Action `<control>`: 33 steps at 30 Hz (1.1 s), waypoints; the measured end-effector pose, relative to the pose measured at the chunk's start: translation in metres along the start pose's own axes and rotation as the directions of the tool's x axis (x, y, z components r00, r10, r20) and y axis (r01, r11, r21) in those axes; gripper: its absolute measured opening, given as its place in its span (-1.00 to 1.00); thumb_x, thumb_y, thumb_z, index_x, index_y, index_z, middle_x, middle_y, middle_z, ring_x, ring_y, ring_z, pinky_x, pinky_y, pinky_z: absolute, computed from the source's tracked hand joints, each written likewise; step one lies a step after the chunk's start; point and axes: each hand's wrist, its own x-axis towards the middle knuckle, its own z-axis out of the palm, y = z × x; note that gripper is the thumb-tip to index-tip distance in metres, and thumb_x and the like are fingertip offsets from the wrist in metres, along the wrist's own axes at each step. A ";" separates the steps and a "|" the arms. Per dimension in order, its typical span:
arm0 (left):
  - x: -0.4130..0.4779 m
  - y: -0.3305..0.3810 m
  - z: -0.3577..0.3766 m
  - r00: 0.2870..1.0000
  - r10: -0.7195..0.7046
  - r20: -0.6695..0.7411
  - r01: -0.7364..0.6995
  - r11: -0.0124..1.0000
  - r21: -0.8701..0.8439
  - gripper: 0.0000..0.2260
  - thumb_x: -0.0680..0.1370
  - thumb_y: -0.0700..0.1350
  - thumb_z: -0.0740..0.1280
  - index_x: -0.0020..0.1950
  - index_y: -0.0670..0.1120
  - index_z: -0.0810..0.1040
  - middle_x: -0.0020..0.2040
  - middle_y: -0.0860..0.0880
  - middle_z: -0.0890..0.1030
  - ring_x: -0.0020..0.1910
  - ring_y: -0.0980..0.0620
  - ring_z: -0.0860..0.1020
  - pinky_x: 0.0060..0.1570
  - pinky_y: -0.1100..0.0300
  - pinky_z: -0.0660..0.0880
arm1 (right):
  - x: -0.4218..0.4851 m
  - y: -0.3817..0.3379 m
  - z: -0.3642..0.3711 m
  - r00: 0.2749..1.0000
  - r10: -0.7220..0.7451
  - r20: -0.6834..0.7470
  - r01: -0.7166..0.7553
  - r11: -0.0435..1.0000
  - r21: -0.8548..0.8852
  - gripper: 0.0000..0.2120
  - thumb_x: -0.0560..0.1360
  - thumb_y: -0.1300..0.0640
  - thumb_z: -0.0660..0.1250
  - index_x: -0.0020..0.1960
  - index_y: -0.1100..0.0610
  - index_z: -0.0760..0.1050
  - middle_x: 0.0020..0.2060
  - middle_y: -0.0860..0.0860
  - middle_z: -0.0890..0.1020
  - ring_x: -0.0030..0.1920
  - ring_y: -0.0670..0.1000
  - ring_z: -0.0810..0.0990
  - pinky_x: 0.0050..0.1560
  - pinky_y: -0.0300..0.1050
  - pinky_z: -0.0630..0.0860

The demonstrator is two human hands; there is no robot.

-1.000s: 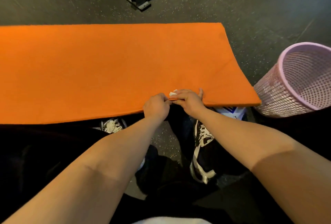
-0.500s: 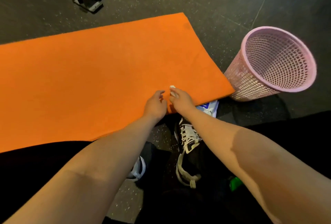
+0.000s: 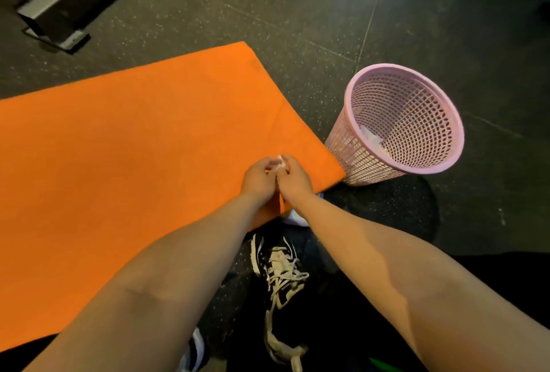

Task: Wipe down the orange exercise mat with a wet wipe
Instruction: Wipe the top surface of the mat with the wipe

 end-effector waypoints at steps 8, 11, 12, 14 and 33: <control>0.017 -0.009 0.019 0.995 0.053 0.082 -0.067 0.982 0.175 -0.73 0.61 -0.15 0.29 0.29 -0.09 0.62 0.18 -0.13 0.66 0.15 -0.11 0.61 0.11 0.12 0.47 | 0.038 0.032 -0.046 0.989 0.103 -0.107 -0.121 0.976 -0.178 -0.62 0.58 0.24 0.20 0.30 0.00 0.60 0.30 0.06 0.60 0.30 0.15 0.54 0.31 0.08 0.49; 0.020 -0.008 0.028 0.993 0.088 0.077 -0.101 0.979 0.175 -0.66 0.58 -0.14 0.27 0.34 -0.06 0.58 0.20 -0.13 0.64 0.16 -0.14 0.59 0.13 0.02 0.50 | 0.034 0.020 -0.033 1.000 0.021 -0.014 -0.023 0.993 -0.118 -0.70 0.61 0.10 0.23 0.28 -0.04 0.61 0.20 0.00 0.67 0.20 0.09 0.60 0.23 0.09 0.54; 0.022 -0.008 0.030 0.994 0.083 0.076 -0.096 0.979 0.178 -0.64 0.59 -0.11 0.26 0.38 -0.07 0.54 0.26 -0.14 0.61 0.21 -0.14 0.56 0.19 -0.01 0.48 | 0.033 0.016 -0.029 1.000 0.006 0.012 -0.004 0.994 -0.106 -0.69 0.62 0.05 0.23 0.32 -0.05 0.58 0.20 -0.02 0.66 0.21 0.08 0.60 0.25 0.10 0.53; 0.022 -0.007 0.031 0.995 0.068 0.069 -0.081 0.977 0.196 -0.58 0.60 -0.01 0.20 0.45 -0.04 0.48 0.35 -0.11 0.56 0.30 -0.14 0.52 0.28 -0.06 0.44 | 0.032 0.015 -0.026 0.999 0.011 0.038 -0.008 0.996 -0.092 -0.67 0.62 0.00 0.22 0.35 -0.07 0.56 0.21 -0.05 0.66 0.22 0.06 0.59 0.28 0.10 0.51; 0.009 0.012 0.041 0.983 0.026 0.181 -0.122 0.831 0.543 -0.63 0.68 0.06 0.13 0.50 0.16 0.33 0.59 0.09 0.23 0.49 -0.05 0.18 0.38 -0.14 0.00 | 0.033 0.028 -0.065 0.954 0.298 -0.024 -0.283 0.874 -0.395 -0.34 0.60 -0.10 0.22 0.64 -0.11 0.06 0.64 0.06 -0.14 0.60 0.21 -0.15 0.58 0.19 0.01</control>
